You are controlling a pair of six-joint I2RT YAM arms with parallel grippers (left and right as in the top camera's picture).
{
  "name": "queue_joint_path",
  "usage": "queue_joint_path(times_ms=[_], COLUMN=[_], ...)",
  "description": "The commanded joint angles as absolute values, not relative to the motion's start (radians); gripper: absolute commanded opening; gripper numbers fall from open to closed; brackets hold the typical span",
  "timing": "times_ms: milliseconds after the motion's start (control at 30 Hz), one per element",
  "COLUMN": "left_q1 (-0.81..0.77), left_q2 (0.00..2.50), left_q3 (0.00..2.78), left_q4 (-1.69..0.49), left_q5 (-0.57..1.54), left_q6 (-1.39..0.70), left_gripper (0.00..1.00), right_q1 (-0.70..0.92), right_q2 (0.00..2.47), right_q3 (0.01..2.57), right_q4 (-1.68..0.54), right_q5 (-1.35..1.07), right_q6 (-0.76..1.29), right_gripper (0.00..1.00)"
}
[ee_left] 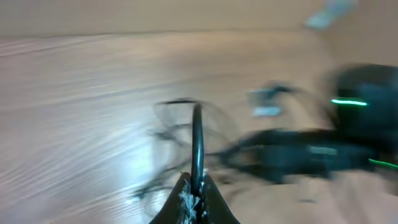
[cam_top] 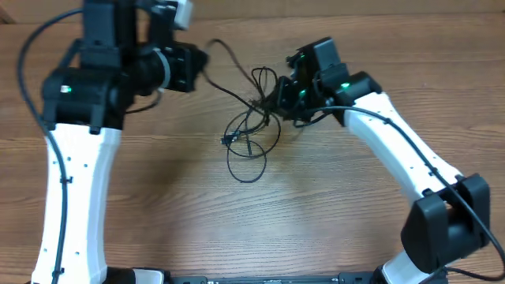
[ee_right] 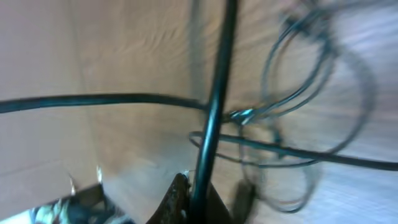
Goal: Untangle cables
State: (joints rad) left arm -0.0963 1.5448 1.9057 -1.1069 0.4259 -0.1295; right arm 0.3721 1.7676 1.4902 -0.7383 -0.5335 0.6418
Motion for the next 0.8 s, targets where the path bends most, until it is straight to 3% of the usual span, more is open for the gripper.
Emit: queue_joint_path(times_ms=[0,167,300,500,567,600,667,767], left_q1=[0.031,0.11,0.11,0.11,0.109,0.108,0.099,0.062], left_q2=[1.518,1.518,1.518,1.518,1.519,1.519,1.522,1.538], left_q3=[1.938,1.938,1.938,1.93,1.898,1.885,1.86,1.832], left_q4=[-1.15,-1.226,-1.241,-1.278,-1.296,-1.297,-1.298,-1.295], left_q5=[0.151,-0.053,-0.085,-0.012,0.107,0.145,0.208,0.222], left_q6=[-0.158,-0.157,-0.154,-0.155,-0.154,-0.152,-0.125,-0.086], left_gripper=[0.04,0.04,0.04,0.05,0.14,0.22,0.49,0.67], right_q1=[0.277,0.168,0.131,0.13,0.13,0.13,0.13,0.131], right_q2=[1.626,1.497,1.436,1.373,1.363,1.363,1.363,1.363], right_q3=[1.499,1.499,1.499,1.527,1.601,1.62,1.667,1.715], right_q4=[-0.748,-0.835,-0.891,-0.856,-0.856,-0.857,-0.857,-0.83], right_q5=[-0.498,-0.406,-0.331,-0.548,-0.712,-0.756,-0.852,-0.889], right_q6=[0.593,0.575,0.555,0.425,0.314,0.294,0.279,0.319], right_gripper=[0.04,0.04,0.04,0.04,0.04,0.04,0.04,0.04])
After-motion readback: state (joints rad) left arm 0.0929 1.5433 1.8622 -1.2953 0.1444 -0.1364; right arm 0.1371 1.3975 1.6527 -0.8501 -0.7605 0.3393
